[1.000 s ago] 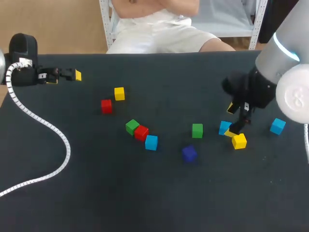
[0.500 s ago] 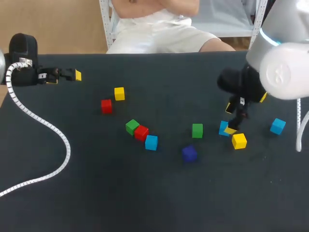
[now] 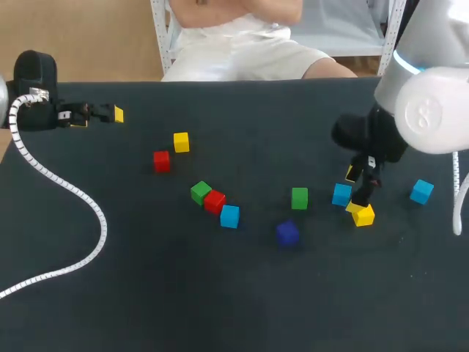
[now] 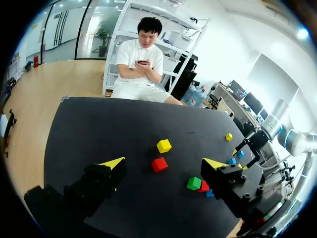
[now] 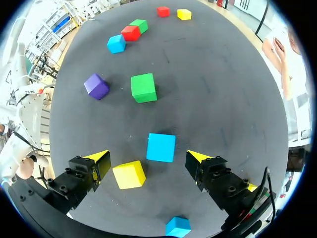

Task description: Place the blue cubes, place green cubes on the blue cubes, place the yellow cubes on the green cubes, then place the red cubes on the yellow cubes, and place purple cube on the red cubes.

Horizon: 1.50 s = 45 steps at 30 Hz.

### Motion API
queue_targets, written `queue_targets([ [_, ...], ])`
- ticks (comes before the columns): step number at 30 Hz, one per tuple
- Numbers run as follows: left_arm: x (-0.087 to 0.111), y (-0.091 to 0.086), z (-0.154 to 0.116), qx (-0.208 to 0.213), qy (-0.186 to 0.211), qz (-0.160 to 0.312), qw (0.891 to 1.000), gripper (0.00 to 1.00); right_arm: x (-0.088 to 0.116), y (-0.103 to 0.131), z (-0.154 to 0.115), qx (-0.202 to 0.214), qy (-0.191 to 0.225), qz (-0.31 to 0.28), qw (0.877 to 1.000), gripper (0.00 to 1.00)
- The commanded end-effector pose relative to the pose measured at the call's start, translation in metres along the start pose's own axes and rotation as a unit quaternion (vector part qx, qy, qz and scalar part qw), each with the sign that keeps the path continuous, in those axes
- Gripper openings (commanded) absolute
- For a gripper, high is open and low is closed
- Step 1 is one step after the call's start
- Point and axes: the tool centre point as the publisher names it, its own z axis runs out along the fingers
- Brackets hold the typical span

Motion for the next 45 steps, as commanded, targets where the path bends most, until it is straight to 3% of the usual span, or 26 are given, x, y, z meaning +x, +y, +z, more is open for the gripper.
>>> queue_targets([
  [1,-0.001,-0.002,0.0,-0.005,0.004,-0.001,1.0,1.0,-0.008,-0.004,0.008,0.001,0.008,-0.002,1.0,1.0],
  [15,-0.001,-0.002,0.0,-0.005,0.004,-0.001,1.0,1.0,-0.011,-0.019,0.01,0.008,0.011,0.003,1.0,1.0],
  [22,-0.001,-0.002,0.0,-0.005,0.004,-0.001,1.0,1.0,-0.002,-0.011,0.009,0.009,0.01,0.01,1.0,1.0],
  [38,-0.001,-0.002,0.0,-0.005,0.004,-0.001,1.0,1.0,-0.003,-0.012,0.015,0.009,-0.004,0.016,1.0,1.0],
  [39,-0.001,-0.002,0.0,-0.005,0.004,-0.001,1.0,1.0,-0.003,-0.012,0.015,0.01,-0.005,0.018,1.0,0.89],
  [41,-0.001,-0.002,0.0,-0.005,0.004,-0.001,1.0,1.0,-0.003,-0.012,0.016,0.011,-0.006,0.02,1.0,0.54],
  [45,-0.001,-0.002,0.0,-0.005,0.004,-0.001,1.0,1.0,-0.003,-0.013,0.016,0.011,-0.006,0.021,1.0,0.42],
])
